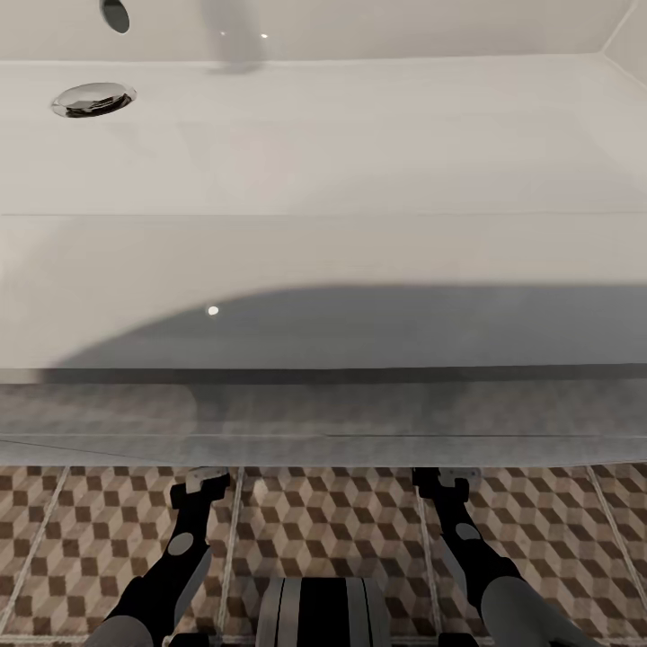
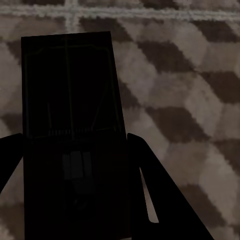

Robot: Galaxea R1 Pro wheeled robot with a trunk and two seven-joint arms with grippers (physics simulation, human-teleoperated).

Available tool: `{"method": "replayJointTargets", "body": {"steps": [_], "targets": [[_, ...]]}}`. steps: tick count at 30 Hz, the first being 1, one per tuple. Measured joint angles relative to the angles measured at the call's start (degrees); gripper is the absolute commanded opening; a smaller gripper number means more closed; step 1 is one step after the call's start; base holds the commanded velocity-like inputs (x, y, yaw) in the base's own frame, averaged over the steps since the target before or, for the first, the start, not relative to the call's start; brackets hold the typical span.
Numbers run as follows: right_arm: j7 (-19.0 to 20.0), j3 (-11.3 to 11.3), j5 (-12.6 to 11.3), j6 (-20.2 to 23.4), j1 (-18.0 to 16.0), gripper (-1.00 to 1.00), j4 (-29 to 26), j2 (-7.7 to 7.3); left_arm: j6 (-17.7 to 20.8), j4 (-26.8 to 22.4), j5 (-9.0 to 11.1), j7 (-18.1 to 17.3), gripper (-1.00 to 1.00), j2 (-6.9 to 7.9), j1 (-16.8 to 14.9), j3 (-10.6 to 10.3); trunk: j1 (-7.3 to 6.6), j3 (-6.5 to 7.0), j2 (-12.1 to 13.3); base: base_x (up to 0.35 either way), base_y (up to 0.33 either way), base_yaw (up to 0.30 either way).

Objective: Take the four mousetraps from the cabinet in the bathroom and place them on the bathroom floor. Make sure all four end up on the same floor surface, and ensure that at least two of them are either under or directly next to the same bathroom sink.

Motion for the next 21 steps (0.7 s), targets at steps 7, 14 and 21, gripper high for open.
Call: {"method": "replayJointTargets", "body": {"steps": [7, 14, 21], "targets": [[0.0, 0.0, 0.0, -0.1, 0.0, -1.0, 0.0, 0.0, 0.0, 0.0, 0.0, -0.1, -1.0, -0.01, 0.0, 0.0, 0.0, 0.0, 0.0, 0.0, 0.0, 0.0], [0.0, 0.0, 0.0, -0.1, 0.0, -1.0, 0.0, -0.03, -0.4, 0.0, -0.1, -0.5, -1.0, 0.03, 0.0, 0.0, 0.0, 0.0, 0.0, 0.0, 0.0, 0.0], [0.0, 0.0, 0.0, -0.1, 0.0, -1.0, 0.0, -0.01, -0.8, 0.0, -0.1, -0.3, -1.0, 0.35, 0.0, 0.0, 0.0, 0.0, 0.0, 0.0, 0.0, 0.0]]}}
